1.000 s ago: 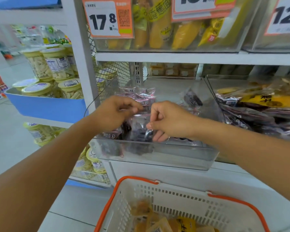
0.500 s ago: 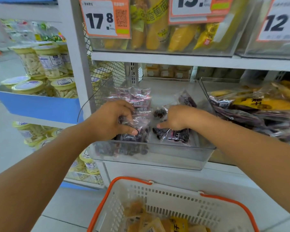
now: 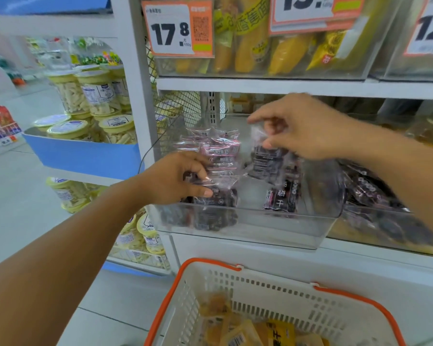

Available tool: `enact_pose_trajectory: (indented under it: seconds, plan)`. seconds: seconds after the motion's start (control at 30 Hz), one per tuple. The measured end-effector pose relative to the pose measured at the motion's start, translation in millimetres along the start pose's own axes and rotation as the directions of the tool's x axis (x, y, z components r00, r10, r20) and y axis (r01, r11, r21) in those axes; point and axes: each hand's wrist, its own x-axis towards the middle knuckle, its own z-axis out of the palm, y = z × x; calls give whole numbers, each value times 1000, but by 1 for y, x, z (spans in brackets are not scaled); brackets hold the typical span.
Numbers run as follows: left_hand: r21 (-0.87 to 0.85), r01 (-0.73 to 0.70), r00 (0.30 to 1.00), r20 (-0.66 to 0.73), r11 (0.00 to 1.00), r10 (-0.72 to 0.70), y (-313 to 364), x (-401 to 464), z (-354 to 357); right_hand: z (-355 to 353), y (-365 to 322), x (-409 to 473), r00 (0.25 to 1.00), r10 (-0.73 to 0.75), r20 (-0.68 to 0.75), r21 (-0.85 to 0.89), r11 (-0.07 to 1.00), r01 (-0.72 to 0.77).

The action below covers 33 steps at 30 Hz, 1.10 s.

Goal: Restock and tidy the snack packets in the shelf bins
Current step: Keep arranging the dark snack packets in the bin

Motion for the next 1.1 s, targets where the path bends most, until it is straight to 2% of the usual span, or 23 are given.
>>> enact_pose_trajectory:
  seconds: [0.07,0.13,0.23,0.33,0.43,0.53,0.63,0.77,0.87,0.93,1.0,1.03,1.07,1.1]
  plan:
    - [-52,2,1000,6,999,-1,-2,-1,-2,-19,-2,-8,999,-37,8,39,999,37]
    - [-92,15,1000,-25,996,-17,-1,0,0,-24,-5,-17,997,-75,20,168,983,70]
    - [-141,19,997,-70,990,-29,1,2,4,-5,-11,-19,990,-111,-89,367,920,136]
    - [-193,-7,998,-65,981,-5,5,1,1,32,-21,-15,974,-190,-126,289,932,220]
    - [-214,-27,1000,-18,977,24,7,-1,-4,63,-29,-13,977,-187,-99,337,918,210]
    - [-239,-30,999,-29,971,24,4,-1,-3,79,-29,-12,991,-109,-79,363,922,130]
    - [-243,-21,994,-111,970,-6,1,2,3,84,-26,-12,1000,-21,-1,435,900,20]
    - [-311,-33,988,-151,950,-15,0,8,6,85,-32,-9,992,-125,-20,300,946,126]
    - [-364,-4,994,-107,931,-37,3,9,4,100,-41,-6,968,-240,79,21,971,239]
    - [-350,30,996,-71,936,-59,3,9,1,108,-44,-2,964,-220,151,-59,971,231]
    - [-306,24,999,-38,952,-38,3,8,-1,98,-44,1,939,-189,287,28,981,189]
    - [-280,12,999,-26,960,-20,3,6,-2,86,-44,2,904,-177,390,99,984,150]
    - [-255,4,1000,-19,967,-9,3,5,-2,73,-42,2,870,-139,473,182,982,58]
    - [-236,-5,1000,-13,972,2,5,3,-2,59,-41,2,866,-70,496,271,959,-78]
